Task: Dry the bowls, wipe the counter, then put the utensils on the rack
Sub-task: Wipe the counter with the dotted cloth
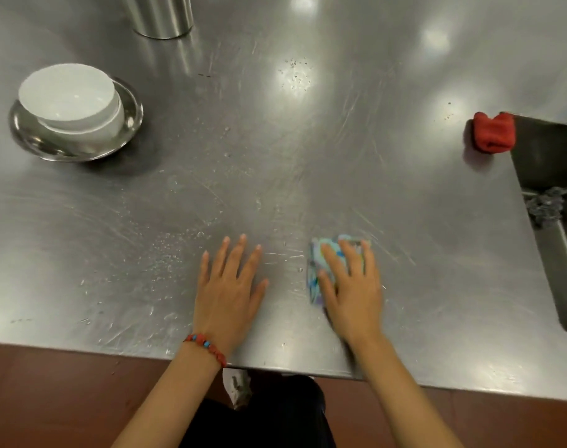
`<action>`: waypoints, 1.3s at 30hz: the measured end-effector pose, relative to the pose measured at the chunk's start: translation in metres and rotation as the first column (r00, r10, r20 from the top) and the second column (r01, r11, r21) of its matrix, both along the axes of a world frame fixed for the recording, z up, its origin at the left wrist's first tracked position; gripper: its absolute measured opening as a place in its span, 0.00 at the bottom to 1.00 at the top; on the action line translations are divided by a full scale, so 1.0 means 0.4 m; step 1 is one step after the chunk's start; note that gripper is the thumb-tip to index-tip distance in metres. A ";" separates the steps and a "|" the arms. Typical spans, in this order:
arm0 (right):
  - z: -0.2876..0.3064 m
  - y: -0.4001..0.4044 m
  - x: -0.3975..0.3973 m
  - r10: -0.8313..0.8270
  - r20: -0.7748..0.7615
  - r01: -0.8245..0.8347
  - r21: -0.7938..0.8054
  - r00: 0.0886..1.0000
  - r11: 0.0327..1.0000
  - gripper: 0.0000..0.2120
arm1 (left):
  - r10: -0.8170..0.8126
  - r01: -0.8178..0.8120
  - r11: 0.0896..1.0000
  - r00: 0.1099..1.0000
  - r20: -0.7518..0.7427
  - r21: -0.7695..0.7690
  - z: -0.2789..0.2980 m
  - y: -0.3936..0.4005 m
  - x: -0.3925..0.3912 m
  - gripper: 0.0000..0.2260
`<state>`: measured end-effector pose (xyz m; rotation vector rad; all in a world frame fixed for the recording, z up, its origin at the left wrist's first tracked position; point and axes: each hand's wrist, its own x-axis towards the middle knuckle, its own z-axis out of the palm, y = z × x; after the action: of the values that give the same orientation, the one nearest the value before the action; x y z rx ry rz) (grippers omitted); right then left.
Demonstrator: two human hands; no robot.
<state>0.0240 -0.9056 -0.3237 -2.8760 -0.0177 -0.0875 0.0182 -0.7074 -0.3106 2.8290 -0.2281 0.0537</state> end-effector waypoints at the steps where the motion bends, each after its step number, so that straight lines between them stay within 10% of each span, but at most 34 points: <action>1: 0.001 0.018 -0.031 0.051 -0.002 -0.051 -0.013 0.999 0.999 0.23 | 0.025 -0.025 1.000 0.999 -0.019 0.001 -0.003 0.017 -0.009 0.21; 10: -0.001 0.098 0.234 0.087 -0.024 -0.087 -0.012 0.996 0.996 0.20 | 0.126 -0.126 0.992 0.986 -0.108 0.004 -0.023 0.073 -0.065 0.22; 18: -0.006 0.139 0.005 0.358 0.038 -0.357 -0.032 0.933 0.934 0.18 | 0.123 -0.122 0.992 0.986 -0.113 0.020 -0.017 0.073 -0.068 0.21; 25: 0.001 0.223 0.304 0.208 -0.058 -0.208 0.013 0.976 0.978 0.21 | 0.131 -0.128 0.991 0.980 -0.146 0.030 -0.020 0.075 -0.068 0.21; 34: -0.020 0.112 -0.058 0.374 0.054 -0.372 -0.051 0.926 0.927 0.18 | 0.151 -0.152 0.988 0.982 -0.112 -0.002 0.001 0.039 -0.095 0.22; 39: -0.005 -0.057 -0.053 0.163 0.042 -0.162 -0.029 0.986 0.986 0.20 | 0.053 -0.045 0.996 0.994 -0.100 0.079 0.002 -0.031 -0.117 0.22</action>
<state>0.0028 -0.9285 -0.3259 -2.8851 -0.2633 -0.1200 -0.0286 -0.7200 -0.3097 2.9038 -0.1403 -0.0907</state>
